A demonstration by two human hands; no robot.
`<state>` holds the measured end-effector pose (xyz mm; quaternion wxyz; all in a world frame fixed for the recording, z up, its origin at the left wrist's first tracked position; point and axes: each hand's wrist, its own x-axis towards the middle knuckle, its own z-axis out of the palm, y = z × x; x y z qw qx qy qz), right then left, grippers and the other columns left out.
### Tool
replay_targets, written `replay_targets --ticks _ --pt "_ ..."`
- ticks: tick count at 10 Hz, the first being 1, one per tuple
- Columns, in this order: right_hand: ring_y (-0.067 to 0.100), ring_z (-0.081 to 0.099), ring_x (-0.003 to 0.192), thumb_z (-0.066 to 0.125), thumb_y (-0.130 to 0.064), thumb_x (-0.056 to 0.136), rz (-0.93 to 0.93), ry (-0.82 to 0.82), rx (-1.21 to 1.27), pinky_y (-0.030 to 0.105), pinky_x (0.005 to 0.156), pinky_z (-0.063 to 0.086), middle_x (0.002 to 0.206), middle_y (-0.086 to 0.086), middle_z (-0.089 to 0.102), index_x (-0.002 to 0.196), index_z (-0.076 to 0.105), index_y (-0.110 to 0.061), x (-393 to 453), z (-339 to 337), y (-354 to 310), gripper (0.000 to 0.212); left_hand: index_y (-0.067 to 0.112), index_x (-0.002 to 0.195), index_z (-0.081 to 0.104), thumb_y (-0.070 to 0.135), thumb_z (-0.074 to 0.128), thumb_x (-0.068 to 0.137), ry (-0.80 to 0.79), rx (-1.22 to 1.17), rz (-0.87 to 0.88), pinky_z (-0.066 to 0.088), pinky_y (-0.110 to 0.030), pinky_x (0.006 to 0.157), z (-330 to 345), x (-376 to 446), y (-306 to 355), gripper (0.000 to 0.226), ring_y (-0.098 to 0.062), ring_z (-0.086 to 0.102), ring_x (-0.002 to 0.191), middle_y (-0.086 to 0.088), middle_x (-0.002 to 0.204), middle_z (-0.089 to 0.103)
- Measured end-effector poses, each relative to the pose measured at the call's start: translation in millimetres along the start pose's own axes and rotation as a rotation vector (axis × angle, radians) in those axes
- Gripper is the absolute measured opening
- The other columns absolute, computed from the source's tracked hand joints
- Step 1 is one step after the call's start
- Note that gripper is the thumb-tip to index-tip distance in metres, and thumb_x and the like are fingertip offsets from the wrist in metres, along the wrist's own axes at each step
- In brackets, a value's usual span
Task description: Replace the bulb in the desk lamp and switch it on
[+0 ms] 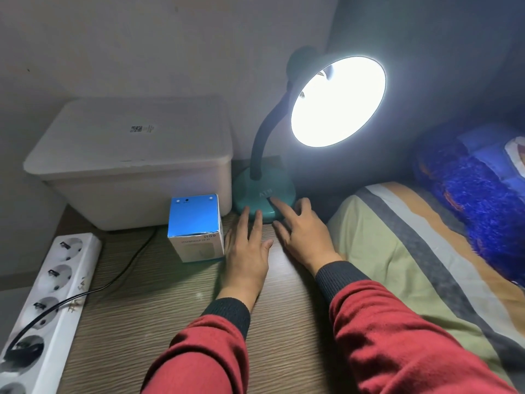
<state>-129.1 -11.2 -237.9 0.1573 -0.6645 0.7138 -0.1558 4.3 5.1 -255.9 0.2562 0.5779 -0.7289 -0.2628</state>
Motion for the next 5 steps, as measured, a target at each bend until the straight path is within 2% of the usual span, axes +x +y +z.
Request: replay_targets --ticks 1,2,4,5 --pt "0.042 0.053 0.109 0.046 -0.036 0.095 -0.024 -0.02 -0.055 0.045 0.086 0.051 0.133 0.02 0.041 0.146 0.029 -0.036 1 -5 -2 0.054 0.015 0.148 0.026 0.028 0.041 0.098 0.032 0.085 0.024 0.015 -0.027 0.117 4 0 -5 0.054 -0.024 0.017 0.146 -0.006 0.159 0.011" --pt "0.036 0.055 0.112 0.049 -0.037 0.094 -0.048 -0.031 -0.12 0.041 0.089 0.05 0.136 0.016 0.034 0.146 0.026 -0.04 5 -10 -3 0.057 0.009 0.141 0.04 0.031 0.051 0.093 0.111 0.222 0.078 0.032 -0.044 0.112 9 -2 -10 0.054 -0.036 0.033 0.139 -0.016 0.153 0.029" --pt "0.038 0.056 0.106 0.046 -0.032 0.094 -0.027 -0.105 -0.116 0.042 0.091 0.049 0.136 0.017 0.033 0.149 0.014 -0.039 -5 -11 -9 0.064 0.008 0.143 0.036 0.028 0.051 0.094 0.099 0.244 0.078 0.019 -0.034 0.113 5 -3 -5 0.055 -0.032 0.027 0.142 -0.016 0.154 0.026" --pt "0.039 0.048 0.118 0.042 -0.03 0.095 0.012 -0.157 -0.194 0.045 0.101 0.043 0.148 0.021 0.025 0.151 0.009 -0.034 -17 -12 -16 0.065 0.007 0.145 0.03 0.024 0.048 0.096 0.057 0.17 0.036 0.011 -0.021 0.111 -1 -8 -1 0.055 -0.025 0.021 0.145 -0.011 0.157 0.019"
